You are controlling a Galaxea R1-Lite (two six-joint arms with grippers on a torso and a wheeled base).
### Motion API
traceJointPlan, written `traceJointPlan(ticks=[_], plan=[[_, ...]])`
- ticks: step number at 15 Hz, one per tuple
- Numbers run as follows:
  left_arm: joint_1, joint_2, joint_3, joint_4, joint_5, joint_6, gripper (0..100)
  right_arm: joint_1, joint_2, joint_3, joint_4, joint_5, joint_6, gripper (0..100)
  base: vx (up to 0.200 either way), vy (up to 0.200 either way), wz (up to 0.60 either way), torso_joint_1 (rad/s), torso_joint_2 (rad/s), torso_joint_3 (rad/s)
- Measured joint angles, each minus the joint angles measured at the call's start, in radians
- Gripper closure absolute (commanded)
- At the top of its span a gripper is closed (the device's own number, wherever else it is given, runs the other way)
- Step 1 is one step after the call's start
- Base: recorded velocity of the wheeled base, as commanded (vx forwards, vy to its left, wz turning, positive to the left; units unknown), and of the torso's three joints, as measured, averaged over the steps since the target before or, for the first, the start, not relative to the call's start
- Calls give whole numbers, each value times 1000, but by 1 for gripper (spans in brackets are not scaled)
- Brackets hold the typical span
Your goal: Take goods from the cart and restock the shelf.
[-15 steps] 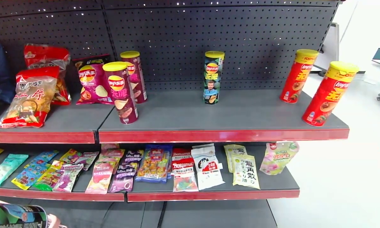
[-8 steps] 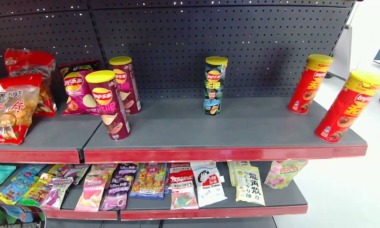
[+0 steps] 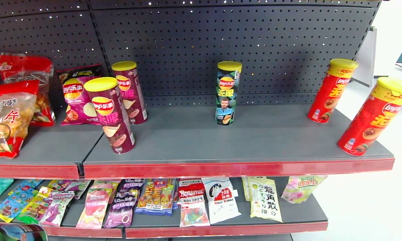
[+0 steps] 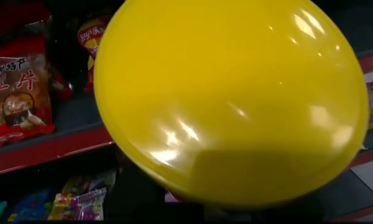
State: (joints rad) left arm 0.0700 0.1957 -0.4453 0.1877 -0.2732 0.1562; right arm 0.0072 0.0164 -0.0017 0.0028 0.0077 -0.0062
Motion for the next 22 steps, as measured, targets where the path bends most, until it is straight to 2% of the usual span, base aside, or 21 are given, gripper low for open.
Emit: traceJointPlan(ticks=[2,5,7,9,11,13,16,18,22], plan=[[1,-27,5,25,1,5,100,3,19,-35,1,14,-13,0,0,0,0,0,0,0],[2,-37,5,24,19,6,100,23,155,-234,4,51,-8,0,0,0,0,0,0,0],[2,-21,0,23,96,6,100,60,354,-383,-3,95,-51,0,0,0,0,0,0,0],[2,-13,-1,24,111,7,100,122,584,-499,-50,134,-72,0,0,0,0,0,0,0],[3,-4,-9,23,122,8,100,230,796,-592,-111,164,-78,0,0,0,0,0,0,0],[3,16,-23,23,123,10,100,324,994,-667,-205,180,-72,0,0,0,0,0,0,0],[2,66,-41,23,124,10,100,417,1284,-790,-342,193,-62,0,0,0,0,0,0,0],[1,82,-40,24,124,10,100,452,1430,-882,-378,196,-52,0,0,0,0,0,0,0],[1,92,-36,26,132,10,100,465,1679,-1080,-405,196,-41,0,0,0,0,0,0,0]])
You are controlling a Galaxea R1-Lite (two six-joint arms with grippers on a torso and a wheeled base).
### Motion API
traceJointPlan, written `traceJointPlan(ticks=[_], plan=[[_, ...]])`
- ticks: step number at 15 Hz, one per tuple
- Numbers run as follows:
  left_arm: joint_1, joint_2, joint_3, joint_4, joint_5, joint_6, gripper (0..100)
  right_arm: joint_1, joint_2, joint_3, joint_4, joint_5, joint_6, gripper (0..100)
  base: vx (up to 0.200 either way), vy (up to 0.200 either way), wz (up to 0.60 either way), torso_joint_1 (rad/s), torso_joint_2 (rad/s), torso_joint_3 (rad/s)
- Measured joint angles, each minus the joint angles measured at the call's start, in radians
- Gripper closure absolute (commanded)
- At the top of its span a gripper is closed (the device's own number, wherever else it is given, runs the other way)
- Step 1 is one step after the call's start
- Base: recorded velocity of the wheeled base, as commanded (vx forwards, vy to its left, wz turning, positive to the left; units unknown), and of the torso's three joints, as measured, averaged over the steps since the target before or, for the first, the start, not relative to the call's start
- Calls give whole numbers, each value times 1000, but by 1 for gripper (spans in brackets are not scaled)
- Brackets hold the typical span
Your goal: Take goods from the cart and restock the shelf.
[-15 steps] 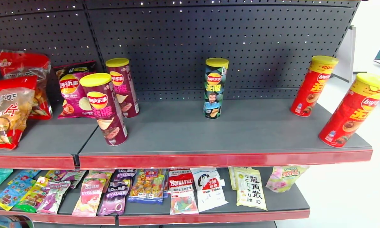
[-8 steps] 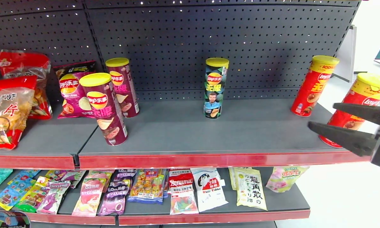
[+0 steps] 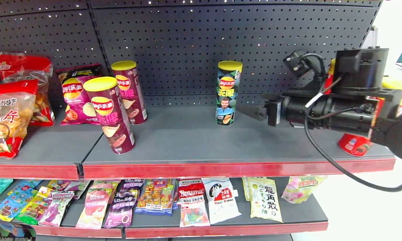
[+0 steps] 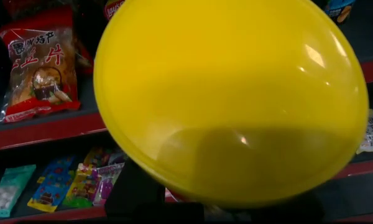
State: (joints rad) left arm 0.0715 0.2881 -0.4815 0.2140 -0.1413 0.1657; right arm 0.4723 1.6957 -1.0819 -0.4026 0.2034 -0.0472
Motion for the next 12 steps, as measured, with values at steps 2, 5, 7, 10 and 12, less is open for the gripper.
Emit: traceJointPlan(ticks=[2,5,7,10,12], plan=[[0,-1,0,0,17,0,100,-14,107,-111,-1,-3,1,0,0,0,0,0,0,0],[0,-4,6,2,24,0,100,-41,229,-237,-2,-10,1,0,0,0,0,0,0,0],[0,-4,7,2,24,0,100,-57,289,-294,-2,-17,1,0,0,0,0,0,0,0],[0,-5,11,2,23,0,100,-68,338,-337,-2,-18,4,0,0,0,0,0,0,0],[1,-4,13,2,23,0,100,-72,367,-377,-2,-17,20,0,0,0,0,0,0,0]])
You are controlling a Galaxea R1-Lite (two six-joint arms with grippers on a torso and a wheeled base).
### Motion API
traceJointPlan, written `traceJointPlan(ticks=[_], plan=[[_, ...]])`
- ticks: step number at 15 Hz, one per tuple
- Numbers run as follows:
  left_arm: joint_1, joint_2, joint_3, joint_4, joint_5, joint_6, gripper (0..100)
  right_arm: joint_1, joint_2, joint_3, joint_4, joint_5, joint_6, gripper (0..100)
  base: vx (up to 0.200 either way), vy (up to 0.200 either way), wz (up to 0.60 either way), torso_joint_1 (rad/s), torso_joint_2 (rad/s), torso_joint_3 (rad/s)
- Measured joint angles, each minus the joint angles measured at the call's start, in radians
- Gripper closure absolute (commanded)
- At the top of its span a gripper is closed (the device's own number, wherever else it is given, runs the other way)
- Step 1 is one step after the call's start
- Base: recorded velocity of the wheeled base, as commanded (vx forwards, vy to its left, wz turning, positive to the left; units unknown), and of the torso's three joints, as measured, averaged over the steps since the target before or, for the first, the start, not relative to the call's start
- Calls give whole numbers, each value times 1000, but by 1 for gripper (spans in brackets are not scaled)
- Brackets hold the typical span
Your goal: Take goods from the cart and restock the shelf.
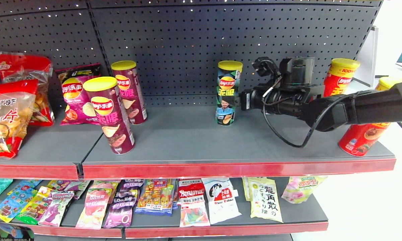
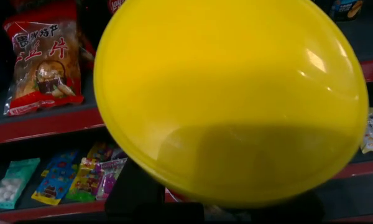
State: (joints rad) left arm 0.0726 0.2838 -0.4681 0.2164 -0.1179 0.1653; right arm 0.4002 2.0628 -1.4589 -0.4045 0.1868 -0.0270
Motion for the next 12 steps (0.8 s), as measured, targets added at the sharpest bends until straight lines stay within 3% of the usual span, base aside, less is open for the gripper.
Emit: traceJointPlan(ticks=[12], plan=[[0,-3,4,1,0,0,100,43,143,-244,1,-19,30,0,0,0,0,0,0,0]])
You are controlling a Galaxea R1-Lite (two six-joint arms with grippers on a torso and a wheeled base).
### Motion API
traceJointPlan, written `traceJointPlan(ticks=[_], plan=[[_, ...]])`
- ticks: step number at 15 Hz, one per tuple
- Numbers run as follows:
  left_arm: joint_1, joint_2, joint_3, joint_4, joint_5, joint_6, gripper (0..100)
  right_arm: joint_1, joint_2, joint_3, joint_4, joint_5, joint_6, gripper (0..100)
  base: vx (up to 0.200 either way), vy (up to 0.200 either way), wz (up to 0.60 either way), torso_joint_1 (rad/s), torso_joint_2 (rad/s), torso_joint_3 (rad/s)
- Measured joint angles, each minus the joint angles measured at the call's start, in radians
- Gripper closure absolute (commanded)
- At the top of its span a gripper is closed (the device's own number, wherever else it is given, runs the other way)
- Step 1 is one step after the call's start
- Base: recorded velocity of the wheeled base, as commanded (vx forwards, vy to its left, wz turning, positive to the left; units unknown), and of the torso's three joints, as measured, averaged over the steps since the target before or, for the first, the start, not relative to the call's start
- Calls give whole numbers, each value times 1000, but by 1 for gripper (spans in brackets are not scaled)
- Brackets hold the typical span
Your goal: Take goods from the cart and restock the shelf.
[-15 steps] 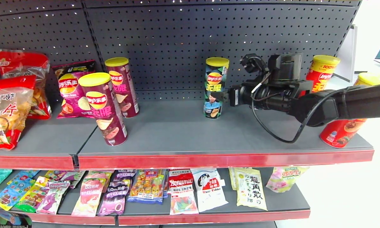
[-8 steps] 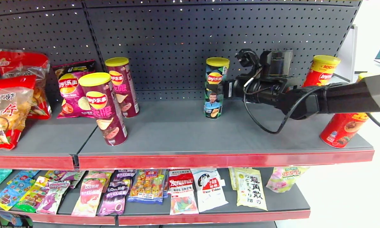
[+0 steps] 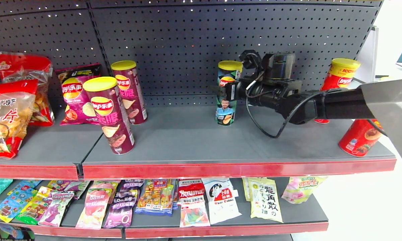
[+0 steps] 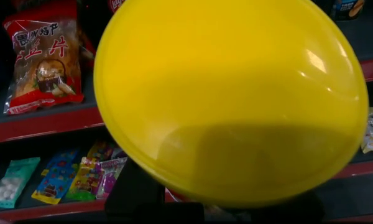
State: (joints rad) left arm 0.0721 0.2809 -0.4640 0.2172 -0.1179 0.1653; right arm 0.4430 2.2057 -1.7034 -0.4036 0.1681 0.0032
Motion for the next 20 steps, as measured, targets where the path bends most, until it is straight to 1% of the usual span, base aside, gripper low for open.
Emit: traceJointPlan(ticks=[2,3,8,10,12,17,20], plan=[[0,-1,6,-1,0,0,100,0,24,-34,1,-5,0,0,0,0,0,0,0,0],[0,-1,7,-1,0,0,100,0,30,-40,2,-13,0,100,0,0,0,0,0,0],[0,-1,12,-1,0,0,100,3,39,-41,0,-26,-1,100,0,0,0,0,0,0],[0,-4,13,0,0,0,100,11,18,-17,8,-36,-1,100,0,0,0,0,0,0],[0,-6,14,0,0,0,100,26,-30,49,11,-44,-1,100,0,0,0,0,0,0],[0,-7,13,0,-1,-1,100,76,-224,323,8,-92,-27,100,0,0,0,0,0,0],[0,-7,13,1,-2,-1,100,96,-314,446,0,-121,-39,100,0,0,0,0,0,0]])
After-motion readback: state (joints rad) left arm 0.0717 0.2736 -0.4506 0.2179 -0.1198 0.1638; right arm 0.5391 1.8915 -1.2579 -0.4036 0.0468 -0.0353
